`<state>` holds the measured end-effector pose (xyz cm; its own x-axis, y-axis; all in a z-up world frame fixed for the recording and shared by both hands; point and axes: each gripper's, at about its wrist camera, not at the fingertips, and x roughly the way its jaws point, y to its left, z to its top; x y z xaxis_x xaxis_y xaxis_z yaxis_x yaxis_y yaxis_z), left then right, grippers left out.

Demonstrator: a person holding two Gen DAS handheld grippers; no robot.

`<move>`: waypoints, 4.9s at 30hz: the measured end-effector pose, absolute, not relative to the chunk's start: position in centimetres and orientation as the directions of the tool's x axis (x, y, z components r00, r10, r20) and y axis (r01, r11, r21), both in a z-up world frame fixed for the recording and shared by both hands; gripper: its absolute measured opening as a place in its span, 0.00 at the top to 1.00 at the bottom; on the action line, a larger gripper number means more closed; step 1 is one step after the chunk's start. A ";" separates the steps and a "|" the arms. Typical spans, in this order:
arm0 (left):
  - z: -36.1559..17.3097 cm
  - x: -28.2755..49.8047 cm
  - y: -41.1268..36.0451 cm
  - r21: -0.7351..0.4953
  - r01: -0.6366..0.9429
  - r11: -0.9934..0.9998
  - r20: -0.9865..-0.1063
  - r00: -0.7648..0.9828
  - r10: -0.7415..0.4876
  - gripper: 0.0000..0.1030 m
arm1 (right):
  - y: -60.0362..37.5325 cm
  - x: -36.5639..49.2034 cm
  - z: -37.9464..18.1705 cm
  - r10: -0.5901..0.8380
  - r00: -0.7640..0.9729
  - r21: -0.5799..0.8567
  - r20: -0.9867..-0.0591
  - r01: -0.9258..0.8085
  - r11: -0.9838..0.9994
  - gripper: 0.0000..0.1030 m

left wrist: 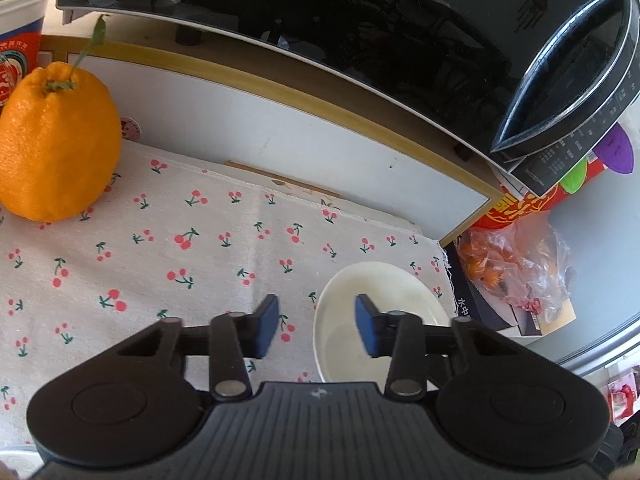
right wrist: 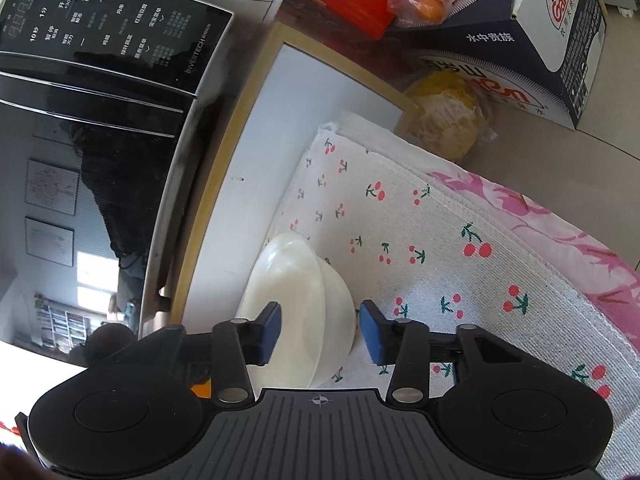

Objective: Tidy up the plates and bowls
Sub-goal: 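Lift the small white bowl and carry it back over the bowl stack, then lower the small white bowl into the bowl stack, then open the left gripper and pull it back from the bowls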

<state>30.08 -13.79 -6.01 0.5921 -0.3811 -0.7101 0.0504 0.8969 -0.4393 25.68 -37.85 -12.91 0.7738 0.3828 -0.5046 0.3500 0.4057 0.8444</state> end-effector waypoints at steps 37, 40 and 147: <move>-1.4 23.8 -12.2 -0.454 0.087 0.887 -0.674 0.617 -0.406 0.91 | -36.8 21.0 -6.4 0.364 0.772 0.808 -0.521 0.309 0.502 0.84; -0.9 22.6 -11.4 -0.461 0.086 0.883 -0.670 0.618 -0.410 0.91 | -36.2 20.2 -5.3 0.369 0.763 0.798 -0.530 0.302 0.522 0.84; -2.7 4.1 13.0 -0.196 0.081 0.977 -0.706 0.680 -0.198 0.49 | -5.9 10.6 -2.5 0.501 0.459 0.388 -0.734 -0.322 0.864 0.72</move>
<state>4.11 12.99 -2.73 0.6800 -0.1979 -0.7060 0.0806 0.9772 -0.1963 10.62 -5.91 -2.51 0.4592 0.5007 -0.7337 -0.3218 0.8637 0.3880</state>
